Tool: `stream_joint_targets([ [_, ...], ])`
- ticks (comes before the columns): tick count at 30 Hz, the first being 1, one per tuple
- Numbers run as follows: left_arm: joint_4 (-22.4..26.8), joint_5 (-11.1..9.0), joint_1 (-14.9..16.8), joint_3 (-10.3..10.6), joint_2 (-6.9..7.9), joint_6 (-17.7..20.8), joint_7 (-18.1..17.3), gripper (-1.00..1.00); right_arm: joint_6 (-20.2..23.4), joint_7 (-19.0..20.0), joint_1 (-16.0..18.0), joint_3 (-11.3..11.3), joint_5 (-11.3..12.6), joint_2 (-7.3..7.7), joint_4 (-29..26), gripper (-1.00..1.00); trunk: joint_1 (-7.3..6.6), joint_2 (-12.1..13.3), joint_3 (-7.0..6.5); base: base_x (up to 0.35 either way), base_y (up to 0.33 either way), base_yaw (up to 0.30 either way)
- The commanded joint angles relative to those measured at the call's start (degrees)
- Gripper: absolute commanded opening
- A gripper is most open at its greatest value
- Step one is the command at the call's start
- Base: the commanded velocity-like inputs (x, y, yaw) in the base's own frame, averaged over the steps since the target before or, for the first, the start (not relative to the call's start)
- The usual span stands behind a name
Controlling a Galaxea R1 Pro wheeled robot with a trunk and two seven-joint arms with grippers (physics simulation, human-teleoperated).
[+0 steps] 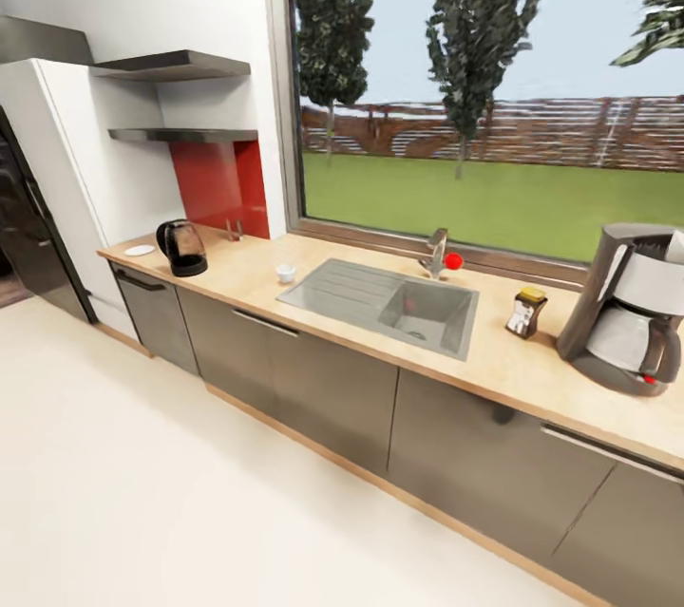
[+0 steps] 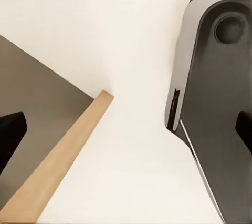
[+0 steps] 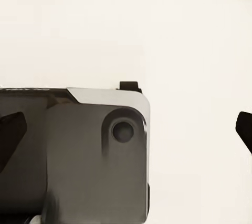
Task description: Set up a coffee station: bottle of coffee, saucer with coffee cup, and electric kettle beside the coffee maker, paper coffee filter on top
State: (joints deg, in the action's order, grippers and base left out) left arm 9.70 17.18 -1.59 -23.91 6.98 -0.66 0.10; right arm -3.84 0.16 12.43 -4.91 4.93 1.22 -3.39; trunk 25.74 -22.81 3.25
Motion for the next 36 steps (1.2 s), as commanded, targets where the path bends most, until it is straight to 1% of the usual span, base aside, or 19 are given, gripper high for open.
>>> stream_joint_targets([
  [1,0.1,0.6,0.0,-0.4,-0.03,-0.1,0.0,1.00,-0.2,0.0,0.0,-0.5,0.5,0.01,0.1,1.00,0.05,-0.1,0.13,0.218,0.000,0.269],
  [9,0.1,0.6,0.0,-0.4,-0.03,-0.2,0.1,1.00,-0.3,0.0,0.0,-0.5,0.5,0.01,0.1,1.00,0.05,-0.1,0.35,0.303,0.055,0.270],
  [36,0.1,0.4,0.1,-0.4,0.00,-0.5,0.2,1.00,-0.3,0.0,0.0,-0.5,0.5,-0.08,0.1,1.00,0.05,-0.1,1.06,0.330,0.145,0.271],
])
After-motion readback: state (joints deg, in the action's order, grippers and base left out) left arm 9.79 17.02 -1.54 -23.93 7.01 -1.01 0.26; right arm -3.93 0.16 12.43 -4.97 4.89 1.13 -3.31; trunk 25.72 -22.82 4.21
